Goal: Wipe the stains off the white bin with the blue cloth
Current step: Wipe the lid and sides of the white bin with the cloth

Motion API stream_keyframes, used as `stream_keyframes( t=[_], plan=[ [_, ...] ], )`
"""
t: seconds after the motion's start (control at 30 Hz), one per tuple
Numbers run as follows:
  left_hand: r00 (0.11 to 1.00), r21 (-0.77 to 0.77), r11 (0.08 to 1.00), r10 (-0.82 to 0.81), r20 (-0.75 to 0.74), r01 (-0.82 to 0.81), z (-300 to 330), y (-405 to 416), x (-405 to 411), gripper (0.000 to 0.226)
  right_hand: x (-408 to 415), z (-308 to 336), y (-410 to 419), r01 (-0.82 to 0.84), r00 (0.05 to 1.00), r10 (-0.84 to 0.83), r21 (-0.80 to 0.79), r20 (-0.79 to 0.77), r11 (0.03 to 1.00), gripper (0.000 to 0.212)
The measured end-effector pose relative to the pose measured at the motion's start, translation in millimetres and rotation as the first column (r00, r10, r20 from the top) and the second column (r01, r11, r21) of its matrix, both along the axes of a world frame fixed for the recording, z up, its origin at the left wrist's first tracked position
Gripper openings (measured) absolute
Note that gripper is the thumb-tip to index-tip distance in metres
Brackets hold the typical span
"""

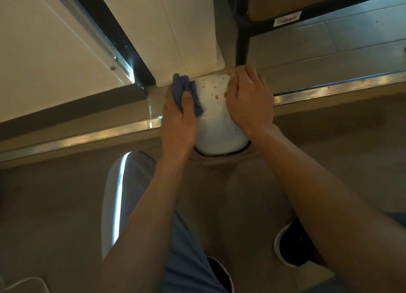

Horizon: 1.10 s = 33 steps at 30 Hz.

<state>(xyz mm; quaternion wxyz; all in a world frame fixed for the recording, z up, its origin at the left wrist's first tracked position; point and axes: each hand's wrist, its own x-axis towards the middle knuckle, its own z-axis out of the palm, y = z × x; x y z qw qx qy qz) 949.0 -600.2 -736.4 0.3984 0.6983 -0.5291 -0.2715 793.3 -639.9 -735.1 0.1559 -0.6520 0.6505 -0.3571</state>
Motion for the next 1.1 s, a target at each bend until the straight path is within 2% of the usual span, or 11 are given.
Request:
stream_keyframes(
  t=[0.2,0.27,0.37,0.43,0.5,0.6,0.73,0.83,0.93,1.03,1.1],
  plan=[
    [0.953,-0.040,0.973,-0.215,0.214,0.229,-7.9,28.1,6.1,0.063,0.4,1.1,1.5,-0.004,1.000,0.004,-0.003,0.013,1.000,0.040],
    [0.963,-0.038,0.976,-0.205,0.175,0.215,-12.9,29.3,11.1,0.061,0.4,0.7,2.8,-0.018,1.000,0.018,0.000,0.009,1.000,0.040],
    [0.995,-0.026,0.996,-0.084,0.052,0.086,-3.7,1.6,8.2,0.053,-0.5,0.4,1.8,-0.035,0.999,0.035,0.012,-0.003,0.999,0.041],
    [0.998,0.031,0.999,-0.030,0.046,0.029,6.7,-22.6,3.2,0.048,-0.6,0.3,0.8,-0.030,0.999,0.030,0.016,-0.011,0.999,0.041],
    [0.993,0.058,0.997,-0.062,0.100,0.056,11.1,-29.0,0.7,0.049,0.0,1.0,-0.5,-0.010,1.000,0.010,0.027,-0.010,1.000,0.041],
    [0.961,-0.028,0.977,-0.201,0.190,0.210,4.4,-4.7,6.7,0.051,1.3,2.1,0.3,0.003,1.000,-0.003,0.027,0.012,1.000,0.040],
    [0.965,-0.074,0.969,-0.224,0.139,0.236,-5.9,4.8,17.8,0.051,1.1,2.2,2.2,-0.016,1.000,0.016,0.028,0.024,0.999,0.036],
    [0.988,0.066,0.994,-0.092,0.122,0.085,7.5,-30.4,7.9,0.046,-0.3,2.1,1.8,-0.030,0.999,0.029,0.035,0.024,0.999,0.034],
    [0.955,0.192,0.978,-0.129,0.268,0.078,21.8,-51.9,-4.0,0.044,-0.9,2.1,0.2,-0.025,0.999,0.023,0.039,0.034,0.999,0.035],
    [0.904,0.035,0.961,-0.272,0.329,0.276,17.5,-29.3,5.7,0.044,0.1,2.8,-0.2,-0.004,0.999,0.003,0.032,0.036,0.999,0.035],
    [0.899,-0.042,0.938,-0.315,0.305,0.343,8.3,-14.9,20.5,0.044,1.2,2.8,1.3,-0.010,0.999,0.009,0.023,0.031,1.000,0.034]
  ],
)
